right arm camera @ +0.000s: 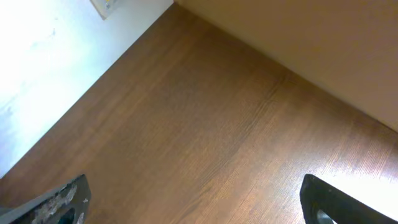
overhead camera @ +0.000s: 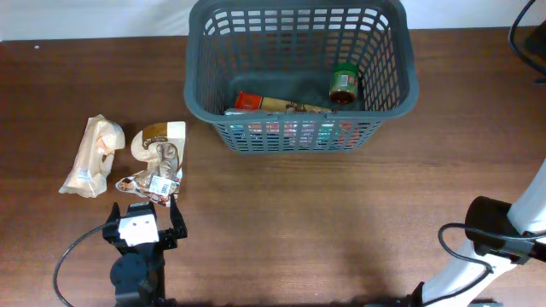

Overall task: Pack container
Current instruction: 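Open the right gripper and withdraw it from the basket, then move the left gripper over the brown-printed snack bag and lower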

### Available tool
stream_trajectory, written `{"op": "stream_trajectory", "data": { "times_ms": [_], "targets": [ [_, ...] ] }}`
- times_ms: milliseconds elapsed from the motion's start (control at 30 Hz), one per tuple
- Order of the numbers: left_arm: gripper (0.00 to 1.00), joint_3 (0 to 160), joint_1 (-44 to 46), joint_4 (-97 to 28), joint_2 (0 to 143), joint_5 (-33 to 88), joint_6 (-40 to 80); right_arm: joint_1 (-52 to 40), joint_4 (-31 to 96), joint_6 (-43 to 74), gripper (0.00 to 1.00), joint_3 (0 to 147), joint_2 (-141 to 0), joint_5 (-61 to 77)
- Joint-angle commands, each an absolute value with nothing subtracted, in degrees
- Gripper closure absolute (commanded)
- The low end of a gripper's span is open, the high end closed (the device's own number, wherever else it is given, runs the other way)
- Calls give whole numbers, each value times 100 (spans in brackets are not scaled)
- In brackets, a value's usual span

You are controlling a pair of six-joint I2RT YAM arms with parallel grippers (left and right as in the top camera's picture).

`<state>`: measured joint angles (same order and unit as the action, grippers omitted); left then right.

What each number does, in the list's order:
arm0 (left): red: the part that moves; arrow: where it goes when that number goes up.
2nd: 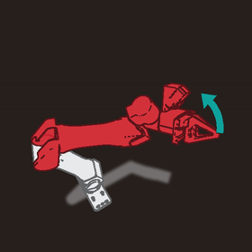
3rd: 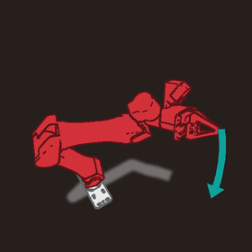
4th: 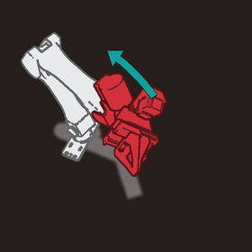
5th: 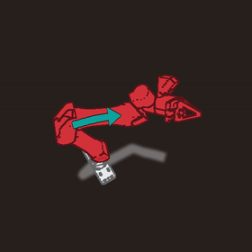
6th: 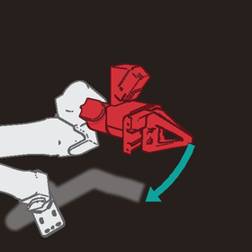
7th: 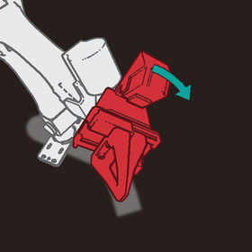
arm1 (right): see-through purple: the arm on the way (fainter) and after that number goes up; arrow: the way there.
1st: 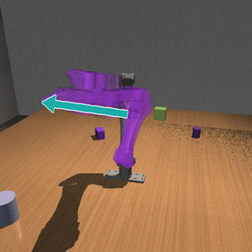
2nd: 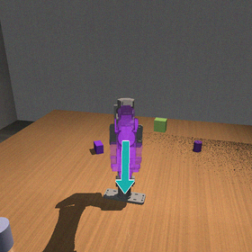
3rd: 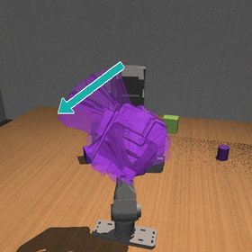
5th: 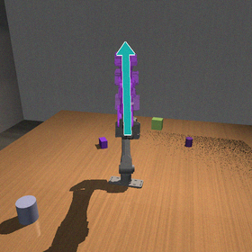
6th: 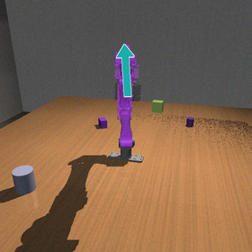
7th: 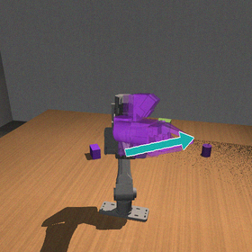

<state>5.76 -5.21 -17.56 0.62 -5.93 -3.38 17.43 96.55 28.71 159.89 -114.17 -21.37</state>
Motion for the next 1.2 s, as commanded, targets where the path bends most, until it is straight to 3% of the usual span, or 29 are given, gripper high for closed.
{"op": "stream_trajectory", "data": {
  "times_ms": [0,300,400,567,800,1033,1167],
  "targets": [
    [1,550,-504,-1756,30,-534,-281,1732,9671,2945,1,15996,-11399,-2102],
    [1,663,-504,-1385,30,-349,-314,1732,9671,2945,1,15996,-11399,-2102],
    [1,1302,-504,-1608,224,-847,-75,1732,9671,2945,1,15996,-11399,-2104],
    [1,3199,-504,-2687,1833,-1177,-84,1732,9671,2945,1,15996,-11399,-2104],
    [1,5951,-504,-4427,4954,-445,-423,1732,9671,2945,1,15996,-11399,-2102],
    [1,6521,-504,-4521,5937,279,-438,1732,9671,2945,1,15996,-11399,-2102],
    [1,6521,-506,-4744,6204,248,-1439,1732,9671,2945,1,15996,-11399,-2102]
  ]
}}
